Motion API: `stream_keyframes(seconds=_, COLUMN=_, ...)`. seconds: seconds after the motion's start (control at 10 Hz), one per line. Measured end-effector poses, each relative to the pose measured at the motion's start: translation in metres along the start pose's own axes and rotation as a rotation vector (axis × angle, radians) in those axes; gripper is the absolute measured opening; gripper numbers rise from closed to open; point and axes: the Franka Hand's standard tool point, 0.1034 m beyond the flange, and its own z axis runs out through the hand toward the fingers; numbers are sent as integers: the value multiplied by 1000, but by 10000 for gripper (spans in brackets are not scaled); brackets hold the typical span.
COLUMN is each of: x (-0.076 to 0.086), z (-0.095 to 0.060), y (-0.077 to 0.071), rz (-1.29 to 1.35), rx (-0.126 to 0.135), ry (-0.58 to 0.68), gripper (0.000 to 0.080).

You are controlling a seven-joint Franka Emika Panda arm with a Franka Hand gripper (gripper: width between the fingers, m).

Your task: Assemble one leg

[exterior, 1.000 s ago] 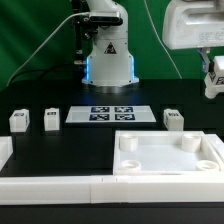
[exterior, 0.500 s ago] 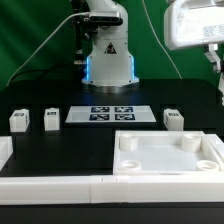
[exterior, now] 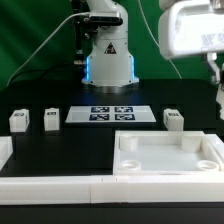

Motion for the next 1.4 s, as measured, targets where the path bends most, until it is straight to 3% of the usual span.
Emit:
stream_keyframes(seconds=0.2, x=16, z=-6, y=13, rz=20, rx=0, ry=-14, gripper=292)
stream_keyframes(seconds=0.6, x=13, z=-3, y=13, rz=14, rx=1, ry=-14, gripper=292)
stream_keyframes(seconds=0.8, x=13, z=24, y=42, rz=-38, rx=-15, ry=66, gripper=292)
stream_keyframes(seconds=1.1, x=30, z=28, y=45, rz=-38, rx=-11, ry=77, gripper=292)
stream_keyframes(seconds=1.4, x=23, z=39, y=42, rz=-39, rx=-5, ry=50, gripper=292)
